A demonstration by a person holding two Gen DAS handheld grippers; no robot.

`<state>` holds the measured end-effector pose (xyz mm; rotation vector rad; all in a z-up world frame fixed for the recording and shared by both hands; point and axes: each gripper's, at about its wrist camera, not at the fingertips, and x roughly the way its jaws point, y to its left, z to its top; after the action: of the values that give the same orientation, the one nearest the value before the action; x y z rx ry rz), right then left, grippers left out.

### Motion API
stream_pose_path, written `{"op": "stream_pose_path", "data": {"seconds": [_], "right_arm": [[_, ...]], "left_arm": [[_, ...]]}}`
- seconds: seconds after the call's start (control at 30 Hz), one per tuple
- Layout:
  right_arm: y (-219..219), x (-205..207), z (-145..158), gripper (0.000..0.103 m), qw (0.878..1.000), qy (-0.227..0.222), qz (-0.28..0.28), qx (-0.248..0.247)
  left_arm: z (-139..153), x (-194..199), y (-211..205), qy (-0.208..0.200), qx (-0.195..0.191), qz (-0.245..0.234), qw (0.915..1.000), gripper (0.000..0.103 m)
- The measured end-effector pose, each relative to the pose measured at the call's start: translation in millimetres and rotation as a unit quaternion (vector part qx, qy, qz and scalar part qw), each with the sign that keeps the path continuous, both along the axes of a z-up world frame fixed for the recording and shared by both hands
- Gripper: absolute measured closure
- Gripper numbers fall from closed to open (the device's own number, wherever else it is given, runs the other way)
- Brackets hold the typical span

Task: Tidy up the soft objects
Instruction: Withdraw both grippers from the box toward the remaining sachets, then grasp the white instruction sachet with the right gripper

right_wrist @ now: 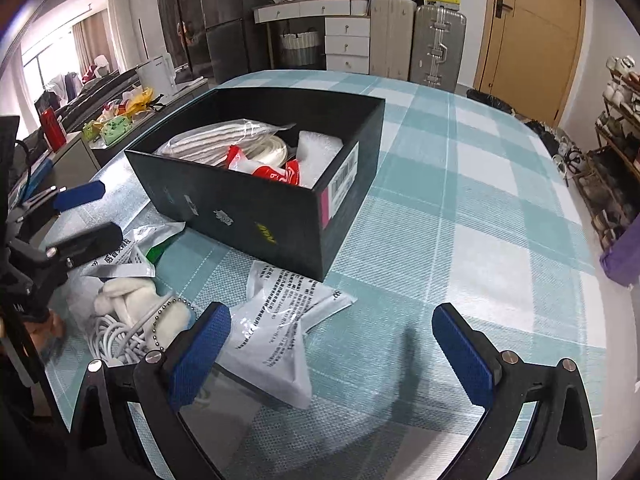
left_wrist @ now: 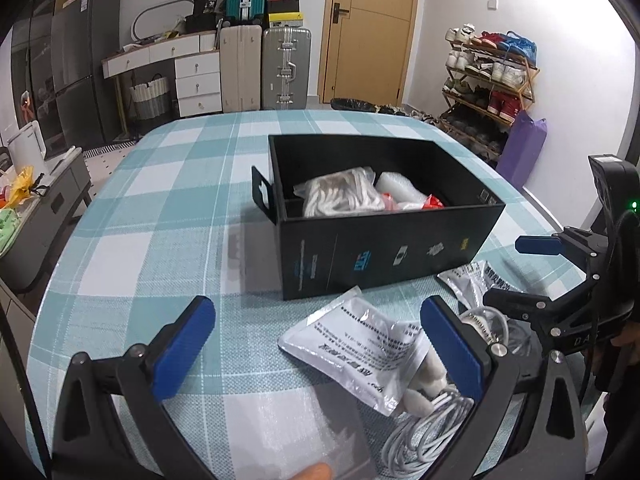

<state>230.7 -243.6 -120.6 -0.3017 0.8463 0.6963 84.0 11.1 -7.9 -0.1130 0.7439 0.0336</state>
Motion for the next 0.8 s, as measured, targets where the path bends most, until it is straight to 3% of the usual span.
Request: {"op": "stream_pose_path", "data": {"seconds": [0.1,0.47,0.8], "right_arm": [[3,2,-1,0.001,1.0,0.016,0.001,0.015],[8,10,-13,0.001,0.999,0.036,-0.013,-0.012],[4,12,-14,0.001,0.999,0.029,-0.017,-0.02]], "left_arm": [[-1,-1,2,0.002,-0.008,-0.002,1.0,0.0],[-3,0,0,0.008,-0.01,-0.004,0.9999,0.0],[-4,1,-1,0.011,-0.008,-0.005,0.9999,0.0]]}}
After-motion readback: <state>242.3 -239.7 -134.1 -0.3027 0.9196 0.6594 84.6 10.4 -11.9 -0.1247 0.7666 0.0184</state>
